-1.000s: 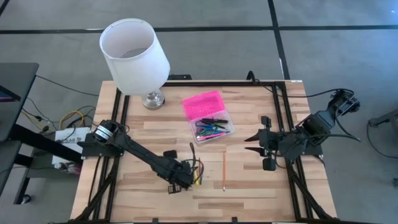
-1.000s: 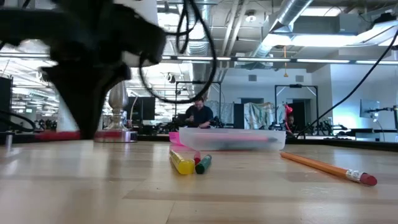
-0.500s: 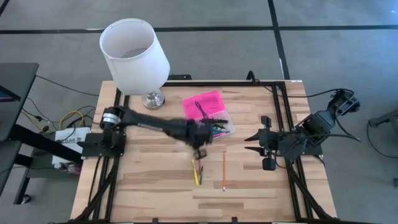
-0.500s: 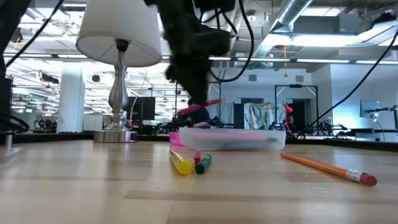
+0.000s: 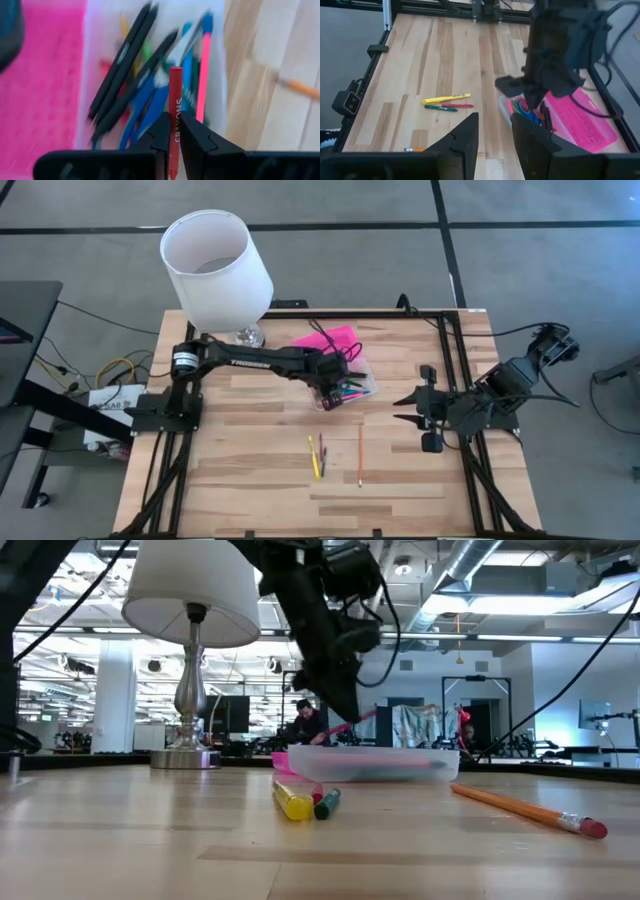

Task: Pick & place school supplies into a supply box
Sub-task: Put the left red crayon into the pink supply box, then put the yellow pencil into the pink supply box

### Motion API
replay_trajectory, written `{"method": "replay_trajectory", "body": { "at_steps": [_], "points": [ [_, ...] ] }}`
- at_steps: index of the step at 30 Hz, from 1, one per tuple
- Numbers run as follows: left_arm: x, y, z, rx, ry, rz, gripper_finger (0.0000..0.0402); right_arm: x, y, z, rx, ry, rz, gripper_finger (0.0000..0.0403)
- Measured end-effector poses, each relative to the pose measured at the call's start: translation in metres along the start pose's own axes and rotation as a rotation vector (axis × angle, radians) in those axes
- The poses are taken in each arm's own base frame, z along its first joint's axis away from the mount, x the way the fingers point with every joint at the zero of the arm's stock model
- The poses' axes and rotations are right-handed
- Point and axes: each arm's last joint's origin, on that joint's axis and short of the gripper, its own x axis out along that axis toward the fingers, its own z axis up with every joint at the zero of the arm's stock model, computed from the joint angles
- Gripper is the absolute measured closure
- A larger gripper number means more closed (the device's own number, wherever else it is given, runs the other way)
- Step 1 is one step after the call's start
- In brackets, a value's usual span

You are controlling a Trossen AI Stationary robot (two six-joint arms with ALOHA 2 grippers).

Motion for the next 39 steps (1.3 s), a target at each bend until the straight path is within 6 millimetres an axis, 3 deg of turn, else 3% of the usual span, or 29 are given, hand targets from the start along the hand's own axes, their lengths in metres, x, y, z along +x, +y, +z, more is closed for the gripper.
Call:
{"method": "replay_trajectory", "body": {
  "at_steps": [7,13,18,22,31,39],
  "points": [
    [0.023,-0.001,-0.007,0.011,0.05,-0.006,0.0343,0.003,-0.006,0.0,0.013,0.018,-0.024,0.0292],
    [0.016,-0.002,-0.004,0.02,0.031,-0.007,0.0295,0.007,-0.013,0.002,0.073,0.022,-0.053,0.0292],
    [0.0,0.001,-0.005,0.051,0.06,-0.042,0.0269,0.016,-0.02,0.004,0.237,0.036,-0.101,0.0292],
    [-0.03,0.001,-0.008,0.156,0.097,-0.055,0.0265,0.038,-0.018,0.006,0.408,0.074,-0.155,0.0292],
    [-0.118,-0.013,-0.008,0.372,-0.064,-0.111,0.0265,0.125,0.001,-0.007,0.639,0.326,-0.223,0.0292],
    [-0.17,-0.025,-0.023,0.457,-0.109,-0.148,0.0264,0.163,0.019,-0.016,0.942,0.369,-0.275,0.0292]
  ]
}}
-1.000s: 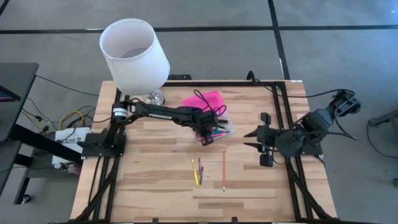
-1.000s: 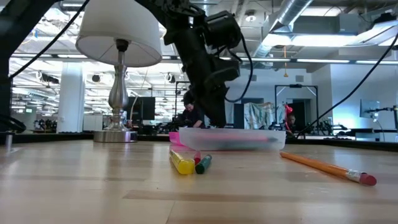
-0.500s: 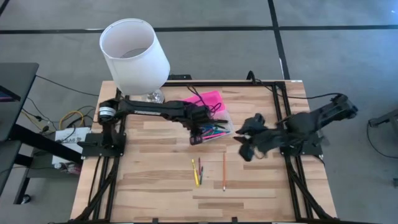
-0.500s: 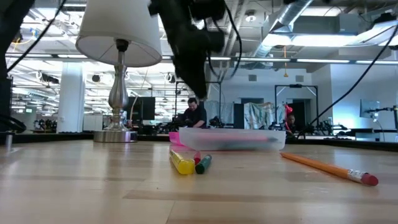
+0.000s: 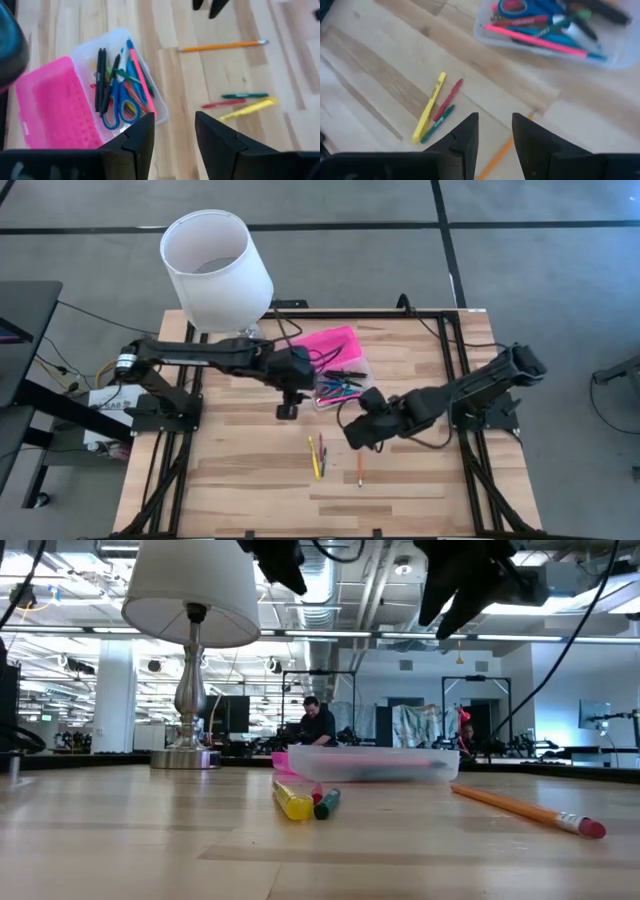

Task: Pick & place school supplies into a supply box
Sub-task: Put the yellow pencil into the pink supply box

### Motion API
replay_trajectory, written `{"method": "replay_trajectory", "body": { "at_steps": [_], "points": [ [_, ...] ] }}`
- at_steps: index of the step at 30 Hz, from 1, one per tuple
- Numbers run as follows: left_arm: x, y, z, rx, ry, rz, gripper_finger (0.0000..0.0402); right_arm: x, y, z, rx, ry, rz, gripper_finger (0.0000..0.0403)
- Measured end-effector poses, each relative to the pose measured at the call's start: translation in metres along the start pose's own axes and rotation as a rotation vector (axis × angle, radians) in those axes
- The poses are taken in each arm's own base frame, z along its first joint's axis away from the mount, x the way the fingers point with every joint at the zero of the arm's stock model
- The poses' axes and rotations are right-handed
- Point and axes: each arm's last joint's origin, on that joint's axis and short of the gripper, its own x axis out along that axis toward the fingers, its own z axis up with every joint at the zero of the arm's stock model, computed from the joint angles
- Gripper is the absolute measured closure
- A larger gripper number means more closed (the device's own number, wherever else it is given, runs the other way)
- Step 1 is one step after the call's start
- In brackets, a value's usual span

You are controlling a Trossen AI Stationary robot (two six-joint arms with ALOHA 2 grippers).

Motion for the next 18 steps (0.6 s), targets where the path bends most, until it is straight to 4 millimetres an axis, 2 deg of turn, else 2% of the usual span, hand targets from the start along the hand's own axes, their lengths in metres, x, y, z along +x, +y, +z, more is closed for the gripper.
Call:
{"method": "replay_trajectory", "body": {
  "at_steps": [10,18],
  "points": [
    [-0.045,-0.024,-0.01,0.048,-0.022,-0.024,0.0264,0.037,0.012,-0.028,0.251,0.099,-0.083,0.0292],
    [-0.077,-0.035,-0.016,0.049,-0.096,-0.02,0.0264,0.055,0.018,-0.047,0.379,0.167,-0.126,0.0292]
  ]
}}
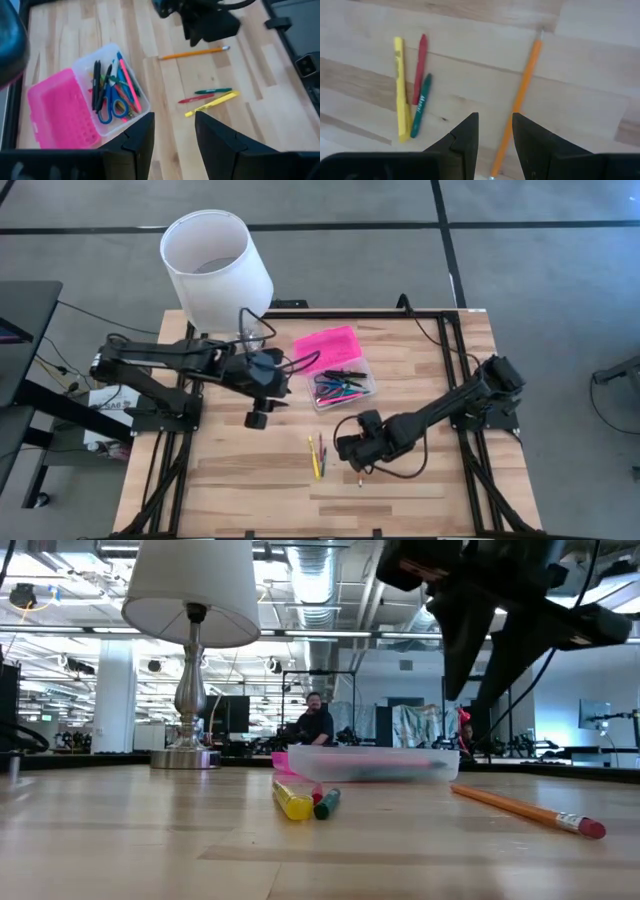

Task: Pick & place school supplies into a supply box
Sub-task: Put the yellow pencil into the pink supply box

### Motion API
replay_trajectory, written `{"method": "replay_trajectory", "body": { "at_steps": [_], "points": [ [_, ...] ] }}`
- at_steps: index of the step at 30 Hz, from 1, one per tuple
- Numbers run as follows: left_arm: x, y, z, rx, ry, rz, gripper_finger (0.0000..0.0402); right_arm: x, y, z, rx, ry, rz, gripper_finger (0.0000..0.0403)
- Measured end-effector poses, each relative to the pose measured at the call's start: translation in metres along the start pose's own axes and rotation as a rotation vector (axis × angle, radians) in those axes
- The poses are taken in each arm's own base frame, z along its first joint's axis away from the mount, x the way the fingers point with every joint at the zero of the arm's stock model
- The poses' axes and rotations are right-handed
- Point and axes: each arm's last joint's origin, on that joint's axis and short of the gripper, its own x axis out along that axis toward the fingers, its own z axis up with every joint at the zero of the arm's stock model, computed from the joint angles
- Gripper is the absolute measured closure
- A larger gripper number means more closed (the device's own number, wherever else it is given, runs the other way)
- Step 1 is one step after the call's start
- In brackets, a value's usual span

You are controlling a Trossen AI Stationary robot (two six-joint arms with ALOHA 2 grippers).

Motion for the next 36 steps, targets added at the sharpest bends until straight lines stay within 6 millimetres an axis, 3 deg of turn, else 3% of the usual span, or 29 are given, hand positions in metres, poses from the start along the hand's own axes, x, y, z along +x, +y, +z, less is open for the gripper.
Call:
{"method": "replay_trajectory", "body": {
  "at_steps": [10,21,30,36],
  "points": [
    [-0.013,-0.008,-0.002,0.016,-0.024,-0.001,0.0264,0.035,0.0,-0.016,0.029,0.117,-0.1,0.0292],
    [-0.012,-0.008,-0.004,0.021,0.003,0.003,0.0264,0.065,0.008,-0.024,0.049,0.151,-0.072,0.0292],
    [-0.012,-0.008,-0.006,0.032,0.021,0.011,0.0264,0.054,0.01,-0.021,0.06,0.131,-0.038,0.0292],
    [-0.012,-0.008,-0.006,0.048,0.021,0.017,0.0264,0.045,0.0,-0.018,0.055,0.129,-0.188,0.0292]
  ]
}}
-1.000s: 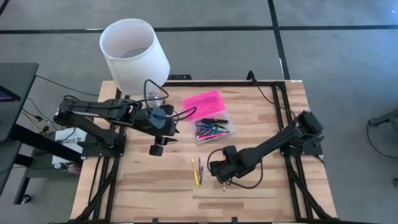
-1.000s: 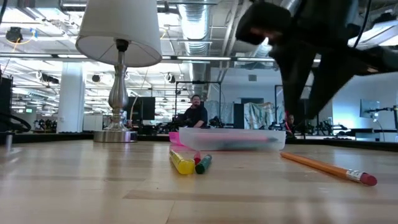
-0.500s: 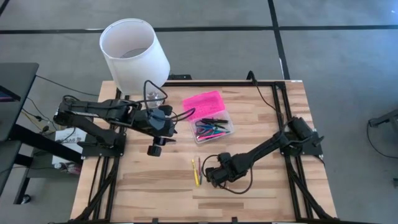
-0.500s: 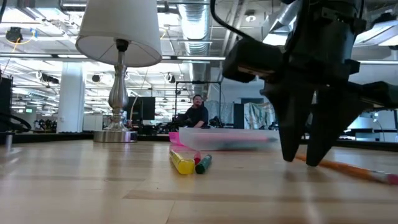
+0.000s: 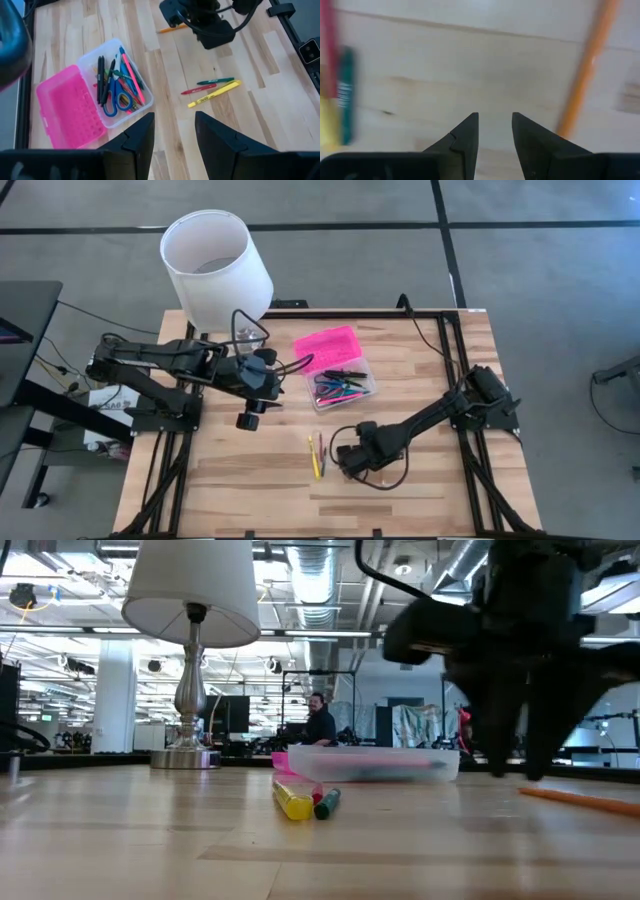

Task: Pick & place school supplies into a supply box
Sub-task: Put the yellow pencil into the pink supply box

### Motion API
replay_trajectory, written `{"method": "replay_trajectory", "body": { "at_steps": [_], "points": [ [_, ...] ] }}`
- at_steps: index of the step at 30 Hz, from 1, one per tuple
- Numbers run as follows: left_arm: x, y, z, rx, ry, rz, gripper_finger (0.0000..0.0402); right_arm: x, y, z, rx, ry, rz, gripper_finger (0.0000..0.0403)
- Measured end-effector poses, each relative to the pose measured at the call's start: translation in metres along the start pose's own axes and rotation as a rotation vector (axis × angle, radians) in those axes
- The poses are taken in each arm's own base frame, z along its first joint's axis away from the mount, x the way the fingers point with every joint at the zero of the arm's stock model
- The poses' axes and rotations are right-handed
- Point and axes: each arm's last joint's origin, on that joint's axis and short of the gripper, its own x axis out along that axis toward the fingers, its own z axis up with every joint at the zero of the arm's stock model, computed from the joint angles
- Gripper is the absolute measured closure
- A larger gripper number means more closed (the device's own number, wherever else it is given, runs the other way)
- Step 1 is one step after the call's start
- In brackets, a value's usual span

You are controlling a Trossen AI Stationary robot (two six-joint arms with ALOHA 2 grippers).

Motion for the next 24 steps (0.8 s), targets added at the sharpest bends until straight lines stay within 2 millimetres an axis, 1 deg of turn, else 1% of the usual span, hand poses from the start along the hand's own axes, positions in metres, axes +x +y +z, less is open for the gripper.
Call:
{"method": "replay_trajectory", "body": {
  "at_steps": [8,12,16,24],
  "points": [
    [0.0,0.001,0.0,0.0,0.003,0.019,0.0265,-0.002,-0.017,0.001,-0.01,0.058,-0.201,0.0292],
    [0.0,0.001,0.0,0.0,0.007,0.021,0.0265,0.007,-0.026,-0.001,-0.01,0.072,-0.251,0.0292],
    [0.0,0.001,-0.001,0.001,0.013,0.021,0.0265,0.013,-0.037,-0.008,0.0,0.103,-0.301,0.0292],
    [0.0,0.001,-0.001,0.004,0.011,0.023,0.0265,0.012,-0.049,-0.028,0.03,0.07,-0.339,0.0292]
  ]
}}
